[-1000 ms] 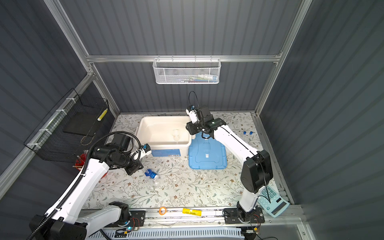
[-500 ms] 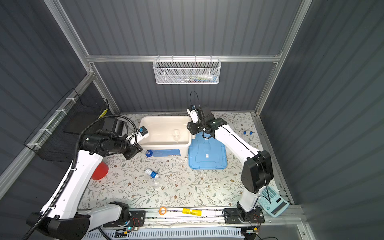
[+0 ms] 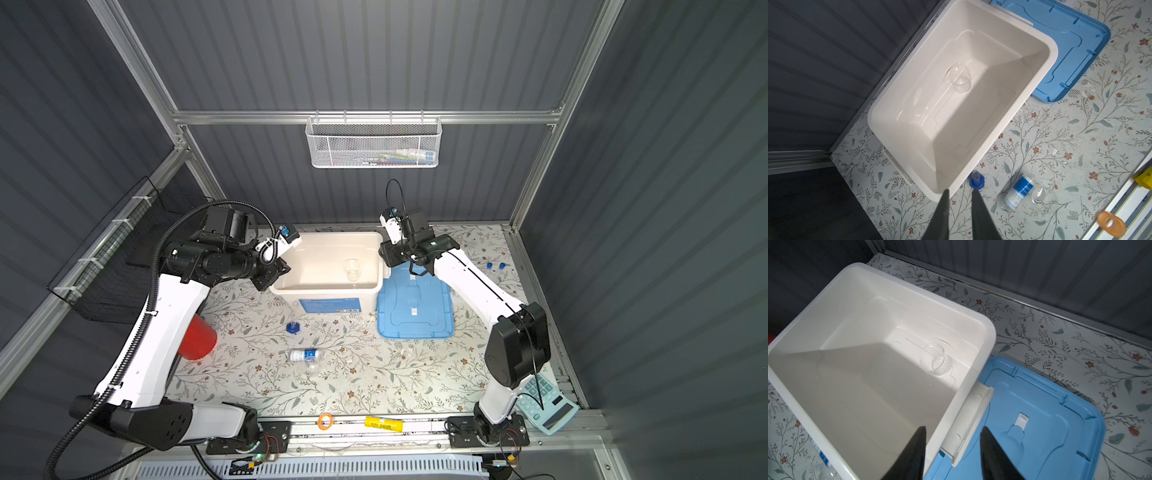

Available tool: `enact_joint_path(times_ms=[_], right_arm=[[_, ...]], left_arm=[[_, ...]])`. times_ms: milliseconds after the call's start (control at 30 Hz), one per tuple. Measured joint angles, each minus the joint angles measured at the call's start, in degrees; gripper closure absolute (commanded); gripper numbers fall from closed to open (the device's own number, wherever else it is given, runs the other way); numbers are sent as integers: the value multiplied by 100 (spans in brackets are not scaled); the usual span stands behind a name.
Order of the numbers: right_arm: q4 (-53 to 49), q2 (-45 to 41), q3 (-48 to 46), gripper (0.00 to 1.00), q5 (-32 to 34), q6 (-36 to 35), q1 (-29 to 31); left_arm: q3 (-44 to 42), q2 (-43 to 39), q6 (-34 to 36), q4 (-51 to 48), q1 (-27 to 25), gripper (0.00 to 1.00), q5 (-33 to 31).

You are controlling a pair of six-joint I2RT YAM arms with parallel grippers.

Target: Organize the chemistry lab equipment

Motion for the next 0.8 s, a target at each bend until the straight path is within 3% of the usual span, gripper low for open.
enact_joint_path(times_ms=[133, 400, 800], right_arm=[[-2, -31, -131, 55, -9, 13, -20], [-17, -31, -205, 56, -212, 138, -24], [-7, -63, -238, 56, -291, 153, -24]], left_arm=[[-431, -214, -57, 223, 0, 80, -2], [-2400, -1421, -608, 763, 13, 56, -109], [-3296, -1827, -973, 1220, 608, 40, -197]])
